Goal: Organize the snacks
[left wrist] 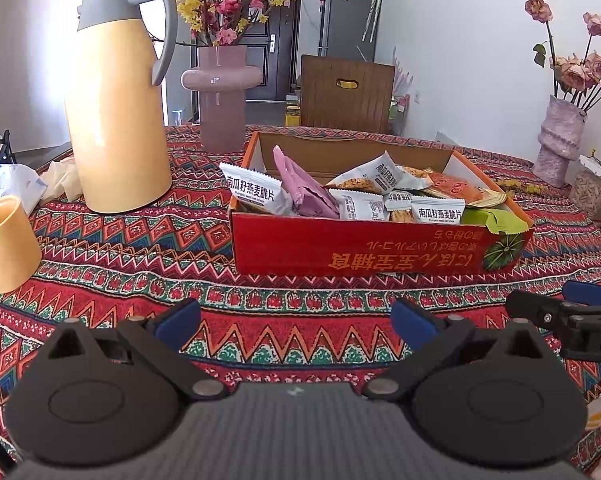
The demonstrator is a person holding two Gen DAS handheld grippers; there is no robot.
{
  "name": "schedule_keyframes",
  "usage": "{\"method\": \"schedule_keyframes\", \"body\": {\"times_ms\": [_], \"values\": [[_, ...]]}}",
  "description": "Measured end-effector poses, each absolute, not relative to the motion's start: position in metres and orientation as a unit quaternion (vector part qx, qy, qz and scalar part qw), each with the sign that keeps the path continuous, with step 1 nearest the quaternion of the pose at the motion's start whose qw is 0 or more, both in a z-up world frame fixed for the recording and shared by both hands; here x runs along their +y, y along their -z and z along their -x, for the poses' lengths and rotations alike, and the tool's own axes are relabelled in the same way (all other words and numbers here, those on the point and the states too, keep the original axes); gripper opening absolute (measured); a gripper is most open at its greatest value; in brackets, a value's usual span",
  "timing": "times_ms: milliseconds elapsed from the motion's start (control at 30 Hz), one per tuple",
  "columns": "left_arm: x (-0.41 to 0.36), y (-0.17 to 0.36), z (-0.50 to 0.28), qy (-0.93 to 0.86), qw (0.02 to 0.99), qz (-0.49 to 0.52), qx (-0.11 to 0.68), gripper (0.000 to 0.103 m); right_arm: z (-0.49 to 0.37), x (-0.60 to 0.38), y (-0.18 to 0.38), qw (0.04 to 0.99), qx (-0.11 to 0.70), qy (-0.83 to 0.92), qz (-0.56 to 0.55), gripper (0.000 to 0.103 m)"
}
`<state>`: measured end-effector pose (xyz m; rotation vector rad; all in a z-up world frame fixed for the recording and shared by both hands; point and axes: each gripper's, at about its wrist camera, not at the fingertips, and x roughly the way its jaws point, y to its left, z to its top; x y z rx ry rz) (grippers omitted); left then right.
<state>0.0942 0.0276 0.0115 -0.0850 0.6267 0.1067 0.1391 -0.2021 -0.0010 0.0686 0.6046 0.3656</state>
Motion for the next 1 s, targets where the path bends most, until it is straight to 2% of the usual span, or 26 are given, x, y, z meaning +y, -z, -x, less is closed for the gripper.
{"method": "schedule_keyframes", "body": {"times_ms": [1000], "values": [[0.0256,-0.0118,-0.0925,-0.057,0.951,0.035,0.301,0.103,-0.1379,-0.2007,0.0082,0.933,0.307,-0.184,-0.034,0.103]]}}
